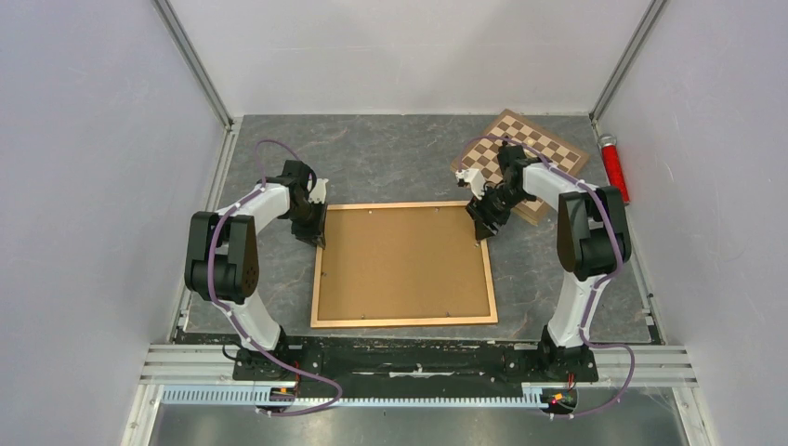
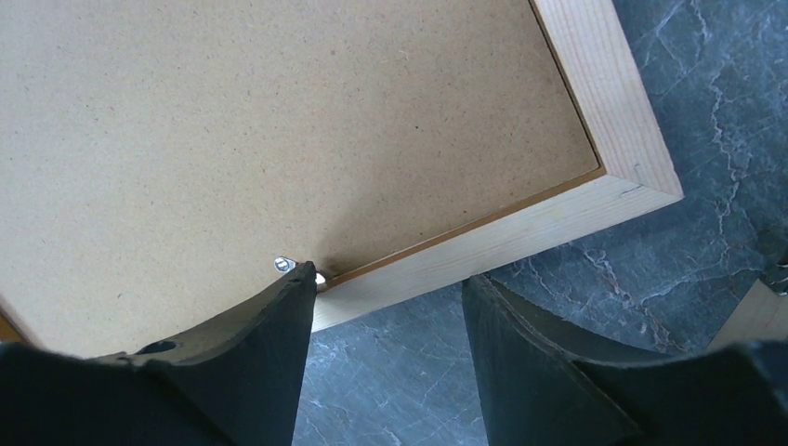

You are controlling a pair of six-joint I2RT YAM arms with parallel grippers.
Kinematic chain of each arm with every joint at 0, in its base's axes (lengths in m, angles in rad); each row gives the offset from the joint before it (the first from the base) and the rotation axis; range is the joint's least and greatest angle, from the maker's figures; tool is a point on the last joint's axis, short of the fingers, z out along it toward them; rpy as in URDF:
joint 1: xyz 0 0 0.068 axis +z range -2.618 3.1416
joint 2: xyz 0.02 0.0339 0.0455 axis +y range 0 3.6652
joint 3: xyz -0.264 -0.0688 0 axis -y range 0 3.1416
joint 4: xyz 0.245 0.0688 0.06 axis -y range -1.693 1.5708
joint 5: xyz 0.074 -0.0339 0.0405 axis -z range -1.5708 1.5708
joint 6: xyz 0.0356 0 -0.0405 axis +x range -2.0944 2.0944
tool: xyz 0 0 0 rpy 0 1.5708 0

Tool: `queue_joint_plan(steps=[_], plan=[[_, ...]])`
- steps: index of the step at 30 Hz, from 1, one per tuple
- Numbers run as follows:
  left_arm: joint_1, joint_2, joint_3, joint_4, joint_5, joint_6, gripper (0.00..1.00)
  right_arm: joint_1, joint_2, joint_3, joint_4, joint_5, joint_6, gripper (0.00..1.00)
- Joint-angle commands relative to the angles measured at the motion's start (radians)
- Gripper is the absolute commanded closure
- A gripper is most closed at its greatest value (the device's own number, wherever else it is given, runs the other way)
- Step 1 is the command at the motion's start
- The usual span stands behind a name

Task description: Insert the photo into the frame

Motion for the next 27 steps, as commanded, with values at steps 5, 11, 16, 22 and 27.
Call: queue_joint_plan(steps=[5, 11, 16, 22, 27], plan=[[0.007, 0.018, 0.021, 0.059, -0.032, -0.009, 0.98, 0.007, -0.021, -0.135, 0.161, -0.007, 0.166, 0.39], [0.006, 0.019, 0.022, 0.059, -0.030, -0.009, 0.98, 0.018, -0.059, -0.186, 0.170, 0.029, 0.113, 0.39], [0.007, 0.021, 0.027, 0.058, -0.032, -0.013, 0.98, 0.046, -0.075, -0.226, 0.172, 0.064, 0.067, 0.39], [0.006, 0.024, 0.036, 0.056, -0.031, -0.015, 0.98, 0.050, -0.077, -0.232, 0.147, 0.090, -0.008, 0.39], [0.009, 0.028, 0.035, 0.056, -0.033, -0.015, 0.98, 0.051, -0.062, -0.202, 0.095, 0.092, -0.073, 0.39]])
